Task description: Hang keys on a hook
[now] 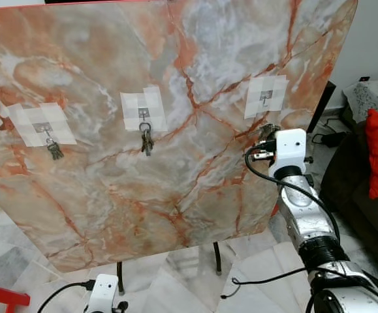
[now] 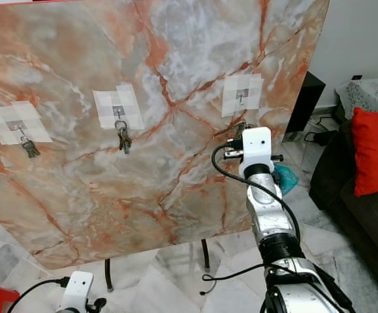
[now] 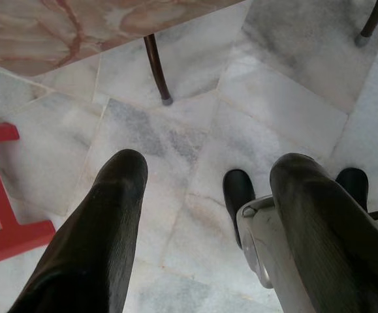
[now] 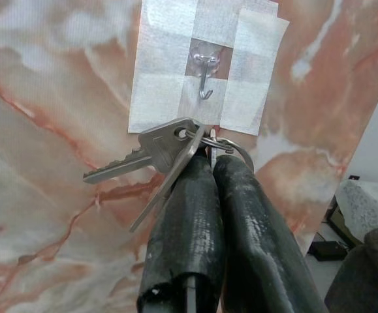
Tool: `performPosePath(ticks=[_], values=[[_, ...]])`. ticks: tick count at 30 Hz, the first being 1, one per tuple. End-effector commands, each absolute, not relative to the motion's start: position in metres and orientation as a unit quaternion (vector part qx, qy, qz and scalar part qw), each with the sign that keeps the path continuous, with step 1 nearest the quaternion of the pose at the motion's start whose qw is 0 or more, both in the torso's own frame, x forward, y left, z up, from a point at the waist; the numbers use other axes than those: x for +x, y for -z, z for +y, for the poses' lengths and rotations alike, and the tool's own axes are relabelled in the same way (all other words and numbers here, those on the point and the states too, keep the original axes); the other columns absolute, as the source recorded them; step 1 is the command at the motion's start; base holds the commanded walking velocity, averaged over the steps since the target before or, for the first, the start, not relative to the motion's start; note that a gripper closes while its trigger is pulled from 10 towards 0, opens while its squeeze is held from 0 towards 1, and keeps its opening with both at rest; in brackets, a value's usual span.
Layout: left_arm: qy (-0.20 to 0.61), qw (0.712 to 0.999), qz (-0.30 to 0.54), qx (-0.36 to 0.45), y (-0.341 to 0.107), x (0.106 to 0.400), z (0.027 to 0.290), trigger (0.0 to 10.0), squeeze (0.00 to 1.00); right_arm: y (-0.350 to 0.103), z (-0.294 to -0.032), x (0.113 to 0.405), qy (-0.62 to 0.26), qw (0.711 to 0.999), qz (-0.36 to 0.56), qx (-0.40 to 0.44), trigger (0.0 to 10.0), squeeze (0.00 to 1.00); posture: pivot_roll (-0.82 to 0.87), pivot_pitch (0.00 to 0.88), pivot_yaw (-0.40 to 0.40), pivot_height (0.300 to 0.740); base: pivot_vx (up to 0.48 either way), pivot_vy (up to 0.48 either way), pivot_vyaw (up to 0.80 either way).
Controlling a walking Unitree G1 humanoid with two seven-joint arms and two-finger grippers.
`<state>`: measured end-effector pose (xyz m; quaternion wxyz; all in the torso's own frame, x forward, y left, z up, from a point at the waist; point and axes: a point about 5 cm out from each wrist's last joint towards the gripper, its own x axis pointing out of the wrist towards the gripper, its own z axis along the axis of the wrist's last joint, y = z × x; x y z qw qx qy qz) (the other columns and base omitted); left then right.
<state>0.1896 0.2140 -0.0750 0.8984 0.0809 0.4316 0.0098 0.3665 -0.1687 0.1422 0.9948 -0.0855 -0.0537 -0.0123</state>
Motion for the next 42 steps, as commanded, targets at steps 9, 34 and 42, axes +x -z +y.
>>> performPosePath(ticks=[9, 34, 42], values=[[-0.009, 0.898, 0.431, 0.084, 0.0743, 0.1909, 0.2144, 10.0, 0.0, -0.1295, -0.1759, 0.3557, 0.021, 0.995, -0.039, -0.087, 10.0, 0.0, 0.04, 0.0, -0.042, 0.74, 0.0, 0.0, 0.0], [-0.006, 0.898, 0.431, 0.083, 0.0749, 0.1901, 0.213, 10.0, 0.0, -0.1325, -0.1713, 0.3567, 0.019, 0.995, -0.043, -0.084, 10.0, 0.0, 0.04, 0.0, -0.041, 0.74, 0.052, 0.0, 0.0], [-0.006, 0.899, 0.431, 0.081, 0.0751, 0.1897, 0.2129, 10.0, 0.0, -0.1329, -0.1708, 0.3567, 0.019, 0.995, -0.043, -0.084, 10.0, 0.0, 0.05, 0.0, -0.042, 0.74, 0.3, 0.0, 0.0]])
